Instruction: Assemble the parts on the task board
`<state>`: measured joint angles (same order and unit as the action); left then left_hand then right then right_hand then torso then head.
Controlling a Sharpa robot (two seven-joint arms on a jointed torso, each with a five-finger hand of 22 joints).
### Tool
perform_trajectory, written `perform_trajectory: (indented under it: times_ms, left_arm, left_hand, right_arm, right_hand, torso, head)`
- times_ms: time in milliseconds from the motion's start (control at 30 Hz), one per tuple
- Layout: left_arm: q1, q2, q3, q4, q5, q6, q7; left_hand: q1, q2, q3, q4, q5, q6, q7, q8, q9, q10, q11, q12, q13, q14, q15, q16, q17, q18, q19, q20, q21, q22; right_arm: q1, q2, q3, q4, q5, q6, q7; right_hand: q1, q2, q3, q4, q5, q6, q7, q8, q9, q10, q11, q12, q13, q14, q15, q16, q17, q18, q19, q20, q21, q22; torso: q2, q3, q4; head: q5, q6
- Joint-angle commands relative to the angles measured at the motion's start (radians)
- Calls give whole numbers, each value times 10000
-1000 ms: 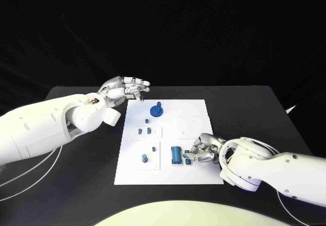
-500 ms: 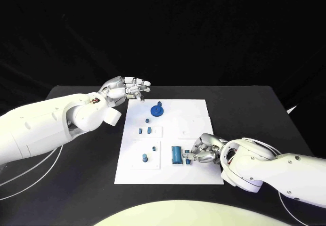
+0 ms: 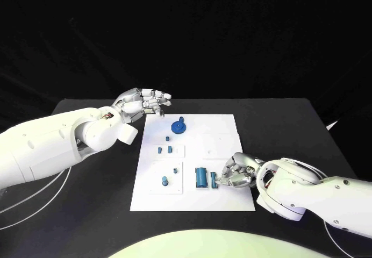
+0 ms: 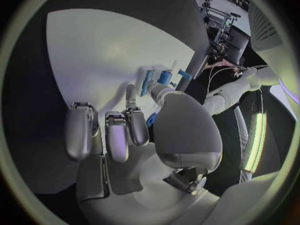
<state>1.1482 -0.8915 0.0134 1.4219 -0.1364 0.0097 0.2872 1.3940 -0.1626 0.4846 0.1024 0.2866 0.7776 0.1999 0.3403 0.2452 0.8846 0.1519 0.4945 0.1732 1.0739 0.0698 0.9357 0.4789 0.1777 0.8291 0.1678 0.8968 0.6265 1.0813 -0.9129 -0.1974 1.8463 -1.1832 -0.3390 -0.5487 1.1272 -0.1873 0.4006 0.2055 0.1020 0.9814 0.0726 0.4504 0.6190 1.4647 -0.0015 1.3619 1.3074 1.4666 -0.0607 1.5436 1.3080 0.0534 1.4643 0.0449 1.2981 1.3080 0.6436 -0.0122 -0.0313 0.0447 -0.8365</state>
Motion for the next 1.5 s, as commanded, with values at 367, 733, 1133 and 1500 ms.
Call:
perform_trajectory:
  times_ms: [367,733,1133,1500]
  left_arm:
    - [-52,70,-49,-69,286,-453,642]
    - [-194,244,-160,-275,1087,-2493,1975]
    - [-464,859,-168,-976,1879,-3359,2809]
    - [-553,872,-165,-410,1348,-3844,2144]
  left_hand:
    - [-40,23,-18,58,-41,-99,272,36,-13,-63,9,62,-17,-65,37,-24,-15,53,72,27,-40,-12]
    - [152,15,18,-42,-66,27,209,141,9,78,-50,170,5,-114,-6,-39,-24,57,64,3,-60,-14]
    - [315,-75,-1449,1111,-75,-885,200,385,-245,-1364,659,-1295,-1106,-4399,1273,-4808,-2330,-268,-2316,1219,-5695,-3432]
    - [-6922,1626,-4846,-1024,-2866,-7776,-1999,-3403,-2452,-8846,-1519,-4945,-1732,-10739,-698,-9357,-4789,-1777,-8291,-1678,-8968,-6265]
  right_arm:
    - [681,-352,67,-448,2223,-1777,3653]
    - [1258,486,201,-3358,6292,-1694,8070]
    - [1315,1671,319,-6090,10511,-524,9832]
    - [758,1522,882,-4871,10025,-2275,9510]
  right_hand:
    - [313,-63,-581,363,537,-901,373,-590,-201,-974,327,-1658,381,557,228,-729,641,359,-516,220,-2650,1366]
    - [1751,300,58,97,475,-2061,919,-553,-213,-4889,840,-6695,-3551,-2317,729,-5543,-5291,1257,-3291,712,-10224,-1305]
    - [1913,263,895,-33,-337,-2091,1449,-1695,-1946,-5626,1622,-10713,-9186,-4808,1801,-12497,-8091,1118,-5521,1716,-12449,-5646]
    - [-11272,1873,-4006,-2055,-1020,-9814,-726,-4504,-6190,-14647,15,-13619,-13074,-14666,607,-15436,-13080,-534,-14643,-449,-12981,-13080]
  torso:
    - [-427,-31,-16]
    - [-760,-69,-83]
    - [-890,32,-32]
    - [-933,54,132]
  head:
    - [-37,323]
    - [-65,895]
    - [35,1422]
    - [-240,1879]
